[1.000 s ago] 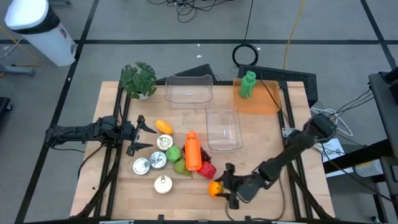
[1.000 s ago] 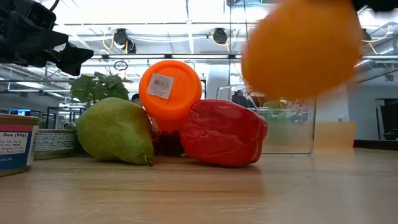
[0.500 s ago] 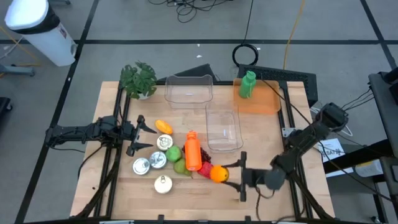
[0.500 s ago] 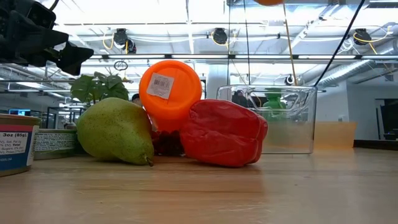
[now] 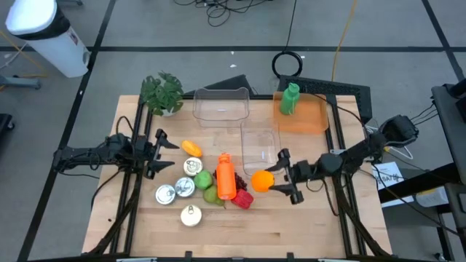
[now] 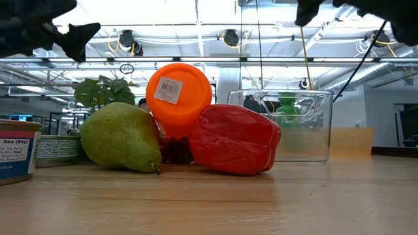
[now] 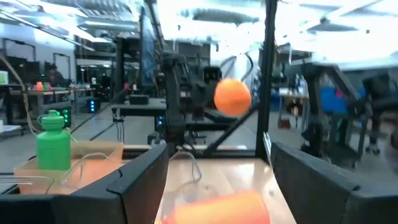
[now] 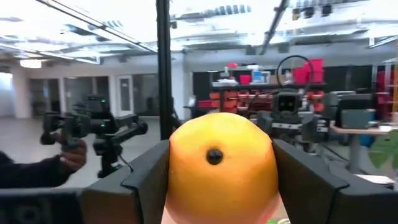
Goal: Pick & Place Food Item
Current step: Put the orange into the top transparent bin
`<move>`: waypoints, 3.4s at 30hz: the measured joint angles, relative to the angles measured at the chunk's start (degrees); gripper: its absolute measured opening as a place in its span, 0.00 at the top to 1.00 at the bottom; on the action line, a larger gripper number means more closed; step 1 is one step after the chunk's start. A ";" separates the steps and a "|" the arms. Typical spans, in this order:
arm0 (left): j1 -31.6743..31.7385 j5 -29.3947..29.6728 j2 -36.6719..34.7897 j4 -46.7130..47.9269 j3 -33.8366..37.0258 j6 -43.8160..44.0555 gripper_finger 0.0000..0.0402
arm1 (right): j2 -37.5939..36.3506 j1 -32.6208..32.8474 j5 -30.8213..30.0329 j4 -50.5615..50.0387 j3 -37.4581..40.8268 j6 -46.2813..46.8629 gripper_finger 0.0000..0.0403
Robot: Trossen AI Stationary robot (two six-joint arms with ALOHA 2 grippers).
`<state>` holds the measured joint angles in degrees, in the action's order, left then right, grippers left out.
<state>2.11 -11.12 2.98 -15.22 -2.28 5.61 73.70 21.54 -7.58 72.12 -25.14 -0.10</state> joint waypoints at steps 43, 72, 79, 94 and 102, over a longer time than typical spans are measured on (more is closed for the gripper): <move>-5.91 9.72 76.65 -25.35 -31.98 15.43 0.05 | 1.17 -20.45 17.06 5.07 -2.37 5.09 0.41; -11.20 12.26 88.29 -29.07 -53.79 -9.65 0.05 | 0.67 -18.89 19.87 11.73 -2.37 3.80 0.41; -11.19 16.30 94.23 -30.07 -58.54 -8.46 0.06 | 0.80 -18.08 19.50 9.99 -2.37 3.52 0.41; -11.19 16.48 95.38 -27.70 -61.88 -10.87 0.18 | 0.80 -18.05 19.61 9.50 -2.44 3.65 0.40; -11.10 25.42 87.42 -12.36 -61.84 -12.69 0.20 | 0.78 -18.27 18.10 7.79 -2.40 4.12 0.33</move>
<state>-8.99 14.30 90.40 -27.58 -64.13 -7.08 74.48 3.27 10.53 79.91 -27.53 4.02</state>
